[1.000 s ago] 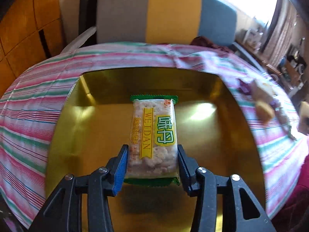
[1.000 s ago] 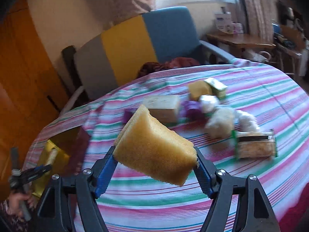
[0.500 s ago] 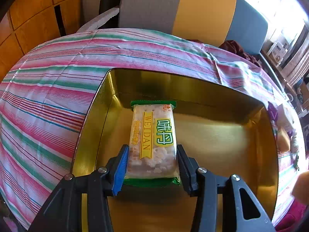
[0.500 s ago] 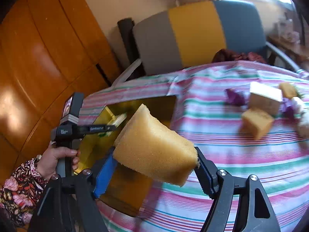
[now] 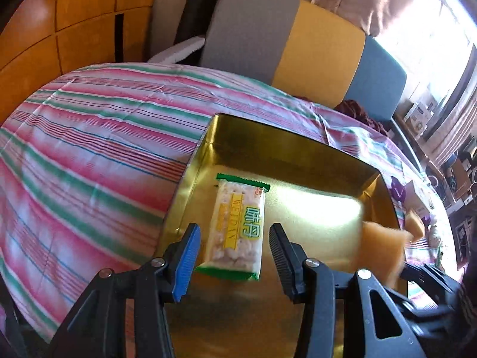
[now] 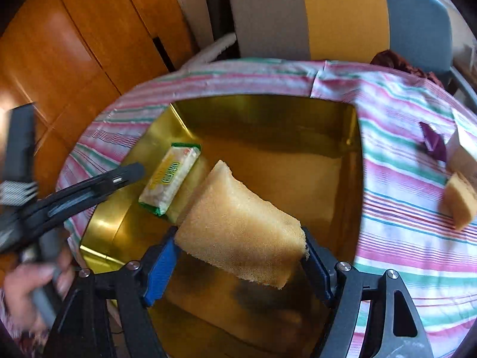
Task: Organize objects
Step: 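Lower the yellow sponge into the gold tray and open the right tool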
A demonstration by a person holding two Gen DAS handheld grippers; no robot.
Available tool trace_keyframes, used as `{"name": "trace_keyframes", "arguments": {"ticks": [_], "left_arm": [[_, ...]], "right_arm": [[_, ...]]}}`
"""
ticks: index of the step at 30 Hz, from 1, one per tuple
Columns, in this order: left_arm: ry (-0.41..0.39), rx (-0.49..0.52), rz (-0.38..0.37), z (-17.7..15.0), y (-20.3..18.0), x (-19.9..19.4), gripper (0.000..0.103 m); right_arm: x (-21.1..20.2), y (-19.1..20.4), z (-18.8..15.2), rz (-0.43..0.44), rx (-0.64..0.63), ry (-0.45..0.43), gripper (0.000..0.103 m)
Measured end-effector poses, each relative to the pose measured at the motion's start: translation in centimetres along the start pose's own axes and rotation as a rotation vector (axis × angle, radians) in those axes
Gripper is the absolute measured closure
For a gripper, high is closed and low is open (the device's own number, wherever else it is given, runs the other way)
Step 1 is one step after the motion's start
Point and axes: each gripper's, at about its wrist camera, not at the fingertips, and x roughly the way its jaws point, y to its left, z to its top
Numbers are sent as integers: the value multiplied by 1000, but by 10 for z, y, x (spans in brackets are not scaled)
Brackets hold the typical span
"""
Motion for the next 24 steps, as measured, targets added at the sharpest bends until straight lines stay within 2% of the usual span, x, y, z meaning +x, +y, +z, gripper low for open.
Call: {"name": "trace_keyframes", "arguments": {"ticks": [4, 7, 10, 14, 17, 20, 24], "left_arm": [[-46, -3, 15, -8, 5, -18, 55], [-54, -2, 26, -15, 9, -25, 54], [-48, -32, 28, -22, 19, -27, 55], [-30, -59, 32, -29, 28, -25, 54], [-29, -61, 39, -34, 29, -26, 54], [-36, -55, 40, -35, 26, -29, 54], [-58, -25, 32, -36, 14, -35, 54]], "right_arm": [[22, 6, 12, -18, 16, 35, 24], [31, 13, 24, -11, 17, 21, 23], [35, 15, 34, 20, 66, -17, 0], [28, 9, 40, 82, 150, -80, 0], [18, 9, 40, 102, 145, -99, 0], [5, 9, 37, 96, 119, -113, 0], [-22, 4, 28, 24, 64, -152, 0]]}}
